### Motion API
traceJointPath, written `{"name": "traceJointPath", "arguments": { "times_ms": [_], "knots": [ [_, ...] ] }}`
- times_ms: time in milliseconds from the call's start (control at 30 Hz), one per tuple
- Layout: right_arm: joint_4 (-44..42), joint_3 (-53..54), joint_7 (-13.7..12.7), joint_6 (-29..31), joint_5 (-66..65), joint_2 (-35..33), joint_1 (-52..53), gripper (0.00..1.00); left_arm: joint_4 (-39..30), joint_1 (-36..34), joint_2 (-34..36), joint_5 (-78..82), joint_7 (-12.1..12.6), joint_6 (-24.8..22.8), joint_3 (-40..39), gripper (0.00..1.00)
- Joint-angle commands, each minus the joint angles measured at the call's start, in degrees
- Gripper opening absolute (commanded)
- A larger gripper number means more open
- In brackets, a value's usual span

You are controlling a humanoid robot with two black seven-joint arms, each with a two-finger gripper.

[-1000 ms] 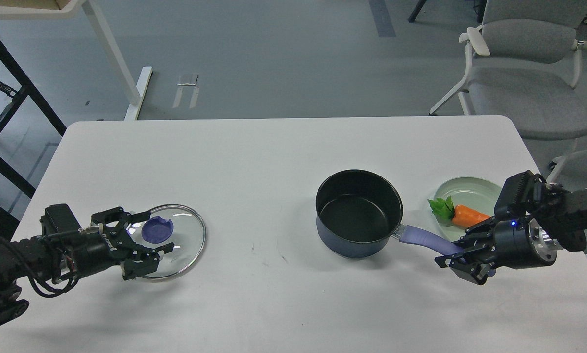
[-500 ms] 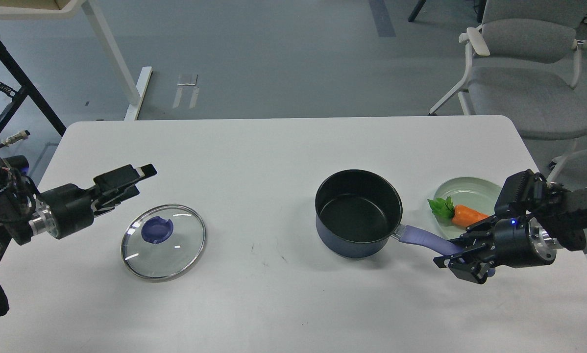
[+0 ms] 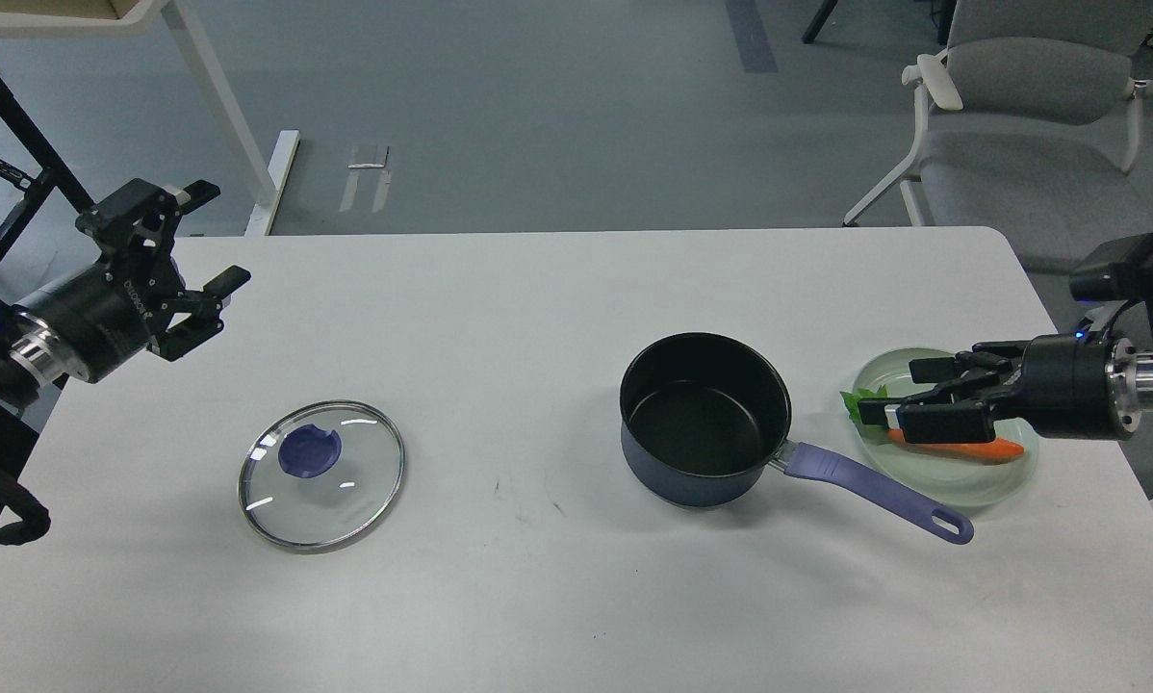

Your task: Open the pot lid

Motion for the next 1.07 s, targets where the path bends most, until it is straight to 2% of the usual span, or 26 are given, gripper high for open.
{"name": "traceJointPath", "arguments": {
  "times_ms": [0,167,300,400,533,733,1033],
  "knots": [
    [-5.00,1.12,0.01,-2.67,14.27,1.28,-0.46,0.99,2.33,0.14,-2.02,-6.17,0.00,-0.60,-0.56,0.99],
    [-12.21,1.21,0.01,-5.31,39.31,7.86,-2.30,0.99,6.55,0.49,-6.06,-7.68,0.05,-1.47,-3.89,0.99],
    [-16.26,1.47,0.01,-7.95,58.39,13.31,-5.28,0.99,11.12,0.84,-9.93,-7.77,0.14,-5.25,-5.39,0.99],
    [-18.37,1.74,0.01,-8.13,69.12,16.83,-7.48,0.99,13.41,1.11,-12.04,-7.85,0.23,-7.62,-5.39,0.99],
    [-18.73,1.82,0.01,-8.13,79.77,19.73,-10.12,0.99,15.34,1.46,-14.50,-7.85,0.32,-8.24,-5.48,0.99],
    [-18.64,7.61,0.01,-7.42,83.66,23.25,-16.09,0.99,18.59,2.69,-19.25,-7.85,0.49,-8.95,-6.79,0.99],
    [-18.20,11.85,0.01,-6.72,83.66,22.73,-20.41,0.99,19.92,3.92,-21.81,-7.85,1.55,-8.95,-9.34,0.99]
  ]
}}
